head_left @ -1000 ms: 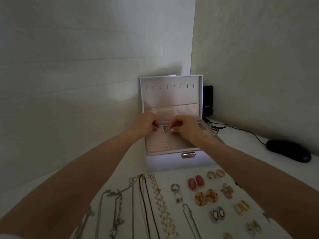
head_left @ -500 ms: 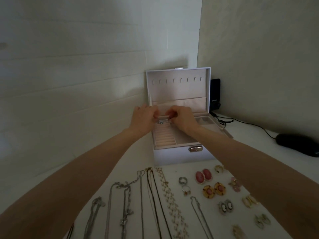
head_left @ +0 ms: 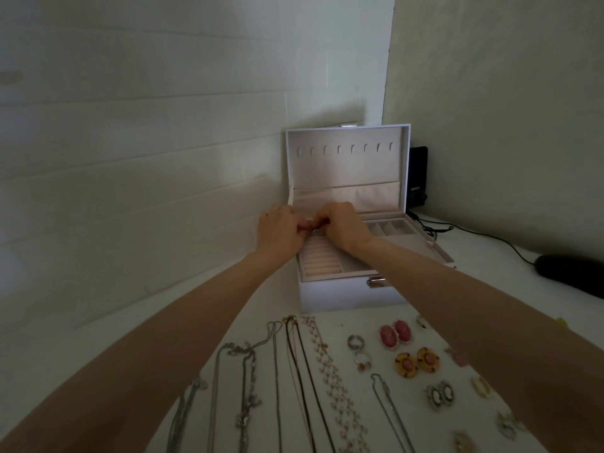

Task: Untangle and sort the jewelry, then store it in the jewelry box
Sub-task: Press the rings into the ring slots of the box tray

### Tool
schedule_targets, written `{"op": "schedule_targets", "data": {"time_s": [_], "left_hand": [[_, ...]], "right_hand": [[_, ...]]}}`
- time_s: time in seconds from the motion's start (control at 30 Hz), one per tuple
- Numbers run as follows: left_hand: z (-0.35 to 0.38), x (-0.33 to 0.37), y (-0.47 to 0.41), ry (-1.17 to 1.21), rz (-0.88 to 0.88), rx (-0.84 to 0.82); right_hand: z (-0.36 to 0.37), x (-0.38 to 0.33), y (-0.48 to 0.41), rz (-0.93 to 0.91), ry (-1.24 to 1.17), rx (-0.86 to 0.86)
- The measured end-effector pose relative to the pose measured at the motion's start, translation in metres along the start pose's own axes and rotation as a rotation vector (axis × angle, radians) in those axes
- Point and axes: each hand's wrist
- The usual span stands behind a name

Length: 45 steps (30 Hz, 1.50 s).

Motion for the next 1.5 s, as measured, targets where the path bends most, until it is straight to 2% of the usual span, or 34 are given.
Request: {"op": "schedule_targets", "data": {"time_s": [0.23,0.63,0.7,0.8,0.93,1.1,1.2,1.33,1.5], "left_hand": [[-0.002,-0.001,0.007,-0.02,0.007,-0.012],[-0.003,0.0,0.011,-0.069,0.071,-0.067],[-0.004,-0.001,0.012,-0.037,0.061,-0.047],[-0.009,-0.002,0.02,0.077,0.069,0.074],[-0.021,0.004,0.043,0.231,0.233,0.178],[-0.035,0.013,0.084,0.354,0.386,0.058],[-0.04,0.021,0.113,0.298,0.441,-0.135],[-0.031,0.027,0.132,0.137,0.519,-0.376],[-0.02,0.032,0.142,0.146,0.47,-0.414]], "right_hand": [[-0.003,-0.002,0.007,0.084,0.041,0.062],[-0.006,0.0,0.013,0.112,0.071,-0.145],[-0.008,0.0,0.014,0.115,0.077,-0.113],[-0.017,-0.001,0.023,0.107,0.079,0.053],[-0.029,-0.011,0.048,0.008,0.075,0.128],[-0.035,-0.026,0.092,-0.181,0.068,0.158],[-0.04,-0.034,0.12,-0.242,0.104,0.11],[-0.039,-0.038,0.149,-0.192,0.128,-0.123],[-0.044,-0.036,0.164,-0.079,0.079,-0.202]]}}
Point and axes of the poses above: each hand's wrist, its own y-axis away from the middle knuckle, its own z-axis out of the palm, x = y × z, and after that the axes turned 11 degrees about -z, right-handed
